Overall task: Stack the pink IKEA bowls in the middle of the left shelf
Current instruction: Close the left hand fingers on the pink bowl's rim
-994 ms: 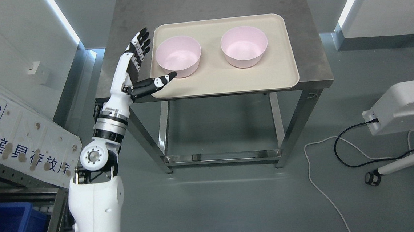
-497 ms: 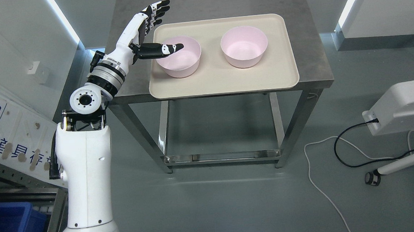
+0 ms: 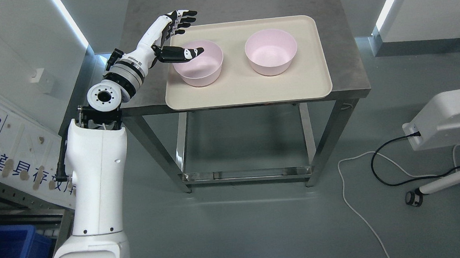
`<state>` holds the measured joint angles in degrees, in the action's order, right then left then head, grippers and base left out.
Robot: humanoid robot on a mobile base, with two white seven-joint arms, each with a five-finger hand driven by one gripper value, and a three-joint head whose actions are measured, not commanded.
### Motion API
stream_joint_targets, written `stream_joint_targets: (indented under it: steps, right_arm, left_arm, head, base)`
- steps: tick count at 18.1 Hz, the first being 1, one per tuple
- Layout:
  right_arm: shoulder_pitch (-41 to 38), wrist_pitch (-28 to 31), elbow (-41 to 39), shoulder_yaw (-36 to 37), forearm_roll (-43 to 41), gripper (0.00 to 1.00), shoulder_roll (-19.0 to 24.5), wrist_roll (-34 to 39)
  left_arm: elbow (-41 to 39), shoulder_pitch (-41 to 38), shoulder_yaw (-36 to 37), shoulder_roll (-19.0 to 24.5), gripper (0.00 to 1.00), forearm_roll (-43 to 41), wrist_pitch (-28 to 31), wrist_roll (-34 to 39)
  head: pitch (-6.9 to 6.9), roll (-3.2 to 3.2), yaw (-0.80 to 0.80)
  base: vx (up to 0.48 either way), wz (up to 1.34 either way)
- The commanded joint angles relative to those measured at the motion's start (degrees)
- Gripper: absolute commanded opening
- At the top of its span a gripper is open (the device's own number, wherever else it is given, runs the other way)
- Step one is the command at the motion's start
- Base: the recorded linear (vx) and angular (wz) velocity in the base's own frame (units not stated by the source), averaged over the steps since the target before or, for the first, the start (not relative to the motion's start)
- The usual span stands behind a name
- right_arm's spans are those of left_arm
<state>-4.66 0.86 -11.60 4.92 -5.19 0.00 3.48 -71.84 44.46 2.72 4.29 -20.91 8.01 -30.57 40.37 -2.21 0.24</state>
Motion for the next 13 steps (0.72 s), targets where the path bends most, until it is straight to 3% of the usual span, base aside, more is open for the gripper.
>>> stream_joint_targets:
  steps: [1, 4, 8, 13]
  right_arm:
    - [0.0, 0.02, 0.0, 0.0, 0.0, 1.0, -1.0, 0.03]
    - [0.0, 0.02, 0.0, 0.0, 0.0, 1.0, -1.0, 0.03]
    - [0.0, 0.02, 0.0, 0.0, 0.0, 1.0, -1.0, 0.03]
    - [0.0, 0.02, 0.0, 0.0, 0.0, 1.0, -1.0, 0.03]
  left_arm:
    - [8.91, 2.56, 4.31, 0.46, 0.71, -6.24, -0.01, 0.07]
    - [9.26, 2.82, 4.4, 0.46, 0.66, -7.22, 0.17, -0.02]
    - [9.26, 3.08, 4.4, 0.37, 0.52, -7.22, 0.17, 0.07]
    - [10.49, 4.49, 5.45, 0.46, 0.51, -12.3, -0.09, -0.02]
  head:
    - [0.0, 0.0, 0.0]
    - [0.0, 0.0, 0.0]
    - [0.0, 0.0, 0.0]
    - [0.0, 0.0, 0.0]
  base:
    - [0.0, 0.0]
    - [0.0, 0.0]
    - [0.0, 0.0]
    - [0.0, 0.0]
